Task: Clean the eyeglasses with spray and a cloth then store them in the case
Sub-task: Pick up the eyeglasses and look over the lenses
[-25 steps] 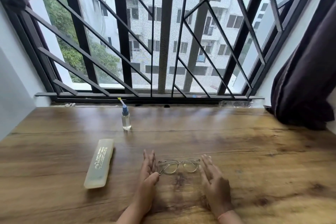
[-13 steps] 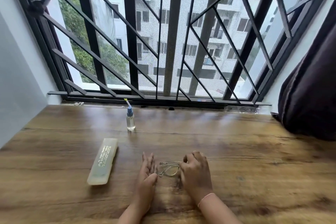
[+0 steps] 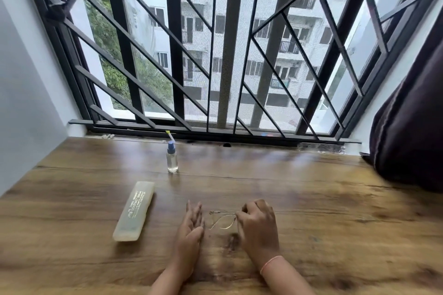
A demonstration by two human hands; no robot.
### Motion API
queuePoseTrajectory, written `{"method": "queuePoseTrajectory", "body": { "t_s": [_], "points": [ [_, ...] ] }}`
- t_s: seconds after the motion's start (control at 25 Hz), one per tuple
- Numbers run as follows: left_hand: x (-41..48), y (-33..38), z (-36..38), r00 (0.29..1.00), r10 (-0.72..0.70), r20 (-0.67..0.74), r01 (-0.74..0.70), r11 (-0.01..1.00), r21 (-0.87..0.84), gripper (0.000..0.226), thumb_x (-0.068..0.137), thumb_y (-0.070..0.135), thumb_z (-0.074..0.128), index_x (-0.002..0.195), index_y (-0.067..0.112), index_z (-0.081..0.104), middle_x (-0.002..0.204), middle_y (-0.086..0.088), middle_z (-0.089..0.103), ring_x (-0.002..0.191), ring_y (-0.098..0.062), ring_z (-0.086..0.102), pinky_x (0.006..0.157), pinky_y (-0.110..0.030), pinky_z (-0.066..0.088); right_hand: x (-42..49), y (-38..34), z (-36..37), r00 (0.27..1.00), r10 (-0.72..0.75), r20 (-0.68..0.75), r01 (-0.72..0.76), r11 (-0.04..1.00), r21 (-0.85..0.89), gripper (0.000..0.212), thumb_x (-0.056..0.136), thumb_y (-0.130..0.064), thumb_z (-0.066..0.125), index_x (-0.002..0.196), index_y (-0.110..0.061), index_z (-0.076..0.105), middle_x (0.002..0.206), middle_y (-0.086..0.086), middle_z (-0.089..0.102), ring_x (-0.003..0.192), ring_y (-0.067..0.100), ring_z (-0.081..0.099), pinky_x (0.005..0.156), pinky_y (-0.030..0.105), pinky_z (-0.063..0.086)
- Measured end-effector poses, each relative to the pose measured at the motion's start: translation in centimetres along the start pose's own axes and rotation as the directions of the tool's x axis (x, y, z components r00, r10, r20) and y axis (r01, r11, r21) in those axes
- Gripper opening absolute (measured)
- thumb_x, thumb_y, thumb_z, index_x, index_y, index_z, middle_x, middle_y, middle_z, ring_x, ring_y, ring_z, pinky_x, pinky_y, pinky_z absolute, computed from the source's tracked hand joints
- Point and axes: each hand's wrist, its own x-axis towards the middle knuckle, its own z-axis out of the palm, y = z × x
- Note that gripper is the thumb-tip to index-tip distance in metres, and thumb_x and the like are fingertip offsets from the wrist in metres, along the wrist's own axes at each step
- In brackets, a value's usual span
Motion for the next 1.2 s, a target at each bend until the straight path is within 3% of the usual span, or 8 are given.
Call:
{"method": "queuePoseTrajectory", "body": {
  "t_s": [0.12,0.24,0.4,0.6,0.72,0.84,0.96,1.2],
  "points": [
    [-0.1,0.0,0.3,1.0,0.008,0.012,-0.009,0.998,0.065,0.082,0.064,-0.011,0.047,0.141,0.01,0.027,0.123,-0.006,0.058,0.115,-0.012,0.053,0.092,-0.017,0.046,0.5,0.5,-1.4,0.997,0.049,-0.065,-0.036,0.98,0.197,0.004,0.064,-0.023,0.073,0.066,-0.024,0.07,0.064,-0.009,0.058,0.074,0.013,0.043,0.066,0.025,0.034],
    [-0.6,0.3,0.8,0.999,0.04,0.037,-0.049,0.953,0.299,0.06,0.076,-0.014,0.059,0.125,0.018,0.046,0.098,0.015,0.071,0.105,-0.001,0.06,0.081,-0.009,0.046,0.7,0.7,-2.1,0.984,0.138,-0.112,-0.073,0.889,0.453,0.008,0.066,-0.019,0.073,0.072,-0.023,0.072,0.063,-0.009,0.06,0.073,0.006,0.039,0.069,0.014,0.035],
    [-1.9,1.2,1.9,0.978,0.175,0.112,-0.207,0.774,0.599,0.045,0.076,0.002,0.072,0.115,0.023,0.061,0.101,0.011,0.068,0.086,0.016,0.06,0.075,-0.002,0.043,-0.2,0.5,-3.2,0.964,0.265,-0.001,-0.192,0.703,0.685,0.024,0.068,-0.01,0.076,0.073,-0.033,0.072,0.07,-0.014,0.062,0.079,0.006,0.048,0.069,0.013,0.04],
    [-2.6,1.0,2.2,0.949,0.248,0.194,-0.309,0.608,0.732,0.05,0.069,0.014,0.08,0.115,0.024,0.063,0.068,0.031,0.06,0.074,0.007,0.06,0.074,-0.01,0.047,-1.1,0.5,-2.8,0.856,0.405,0.321,-0.419,0.18,0.89,0.032,0.071,0.004,0.072,0.064,-0.027,0.072,0.068,-0.005,0.069,0.063,0.004,0.058,0.058,0.019,0.044],
    [-2.5,1.1,2.2,0.948,0.265,0.178,-0.312,0.649,0.694,0.045,0.071,0.008,0.077,0.112,0.02,0.064,0.076,0.03,0.06,0.076,0.008,0.06,0.076,-0.01,0.046,-1.9,0.1,-2.5,0.797,0.377,0.471,-0.412,-0.231,0.881,0.03,0.073,0.01,0.066,0.06,-0.016,0.071,0.065,-0.003,0.07,0.062,0.005,0.06,0.055,0.016,0.044],
    [-2.6,1.1,2.2,0.934,0.31,0.179,-0.346,0.656,0.671,0.034,0.073,0.005,0.074,0.106,0.015,0.069,0.094,0.029,0.064,0.086,0.011,0.062,0.078,-0.007,0.047,-2.7,-0.4,-2.1,0.787,0.279,0.55,-0.35,-0.532,0.771,0.022,0.052,-0.008,0.086,0.064,-0.007,0.067,0.066,0.004,0.067,0.055,0.011,0.056,0.053,0.017,0.047],
    [-2.6,1.2,1.9,0.918,0.373,0.131,-0.366,0.675,0.64,0.033,0.071,-0.004,0.074,0.095,0.019,0.073,0.091,0.008,0.073,0.083,0.003,0.067,0.078,-0.013,0.051,-3.0,-0.7,-1.3,0.739,0.257,0.622,-0.381,-0.602,0.702,0.04,0.033,-0.013,0.093,0.065,-0.007,0.071,0.059,0.005,0.065,0.05,0.01,0.059,0.05,0.017,0.049],
    [-2.4,1.0,1.5,0.869,0.49,0.07,-0.413,0.641,0.647,0.045,0.068,-0.008,0.073,0.086,0.033,0.073,0.079,0.032,0.068,0.083,0.002,0.067,0.08,-0.01,0.049,-2.8,-1.3,-1.1,0.665,0.304,0.682,-0.403,-0.623,0.67,0.014,0.057,0.009,0.065,0.057,-0.004,0.071,0.055,0.006,0.066,0.046,0.011,0.059,0.046,0.017,0.048]
  ]
}}
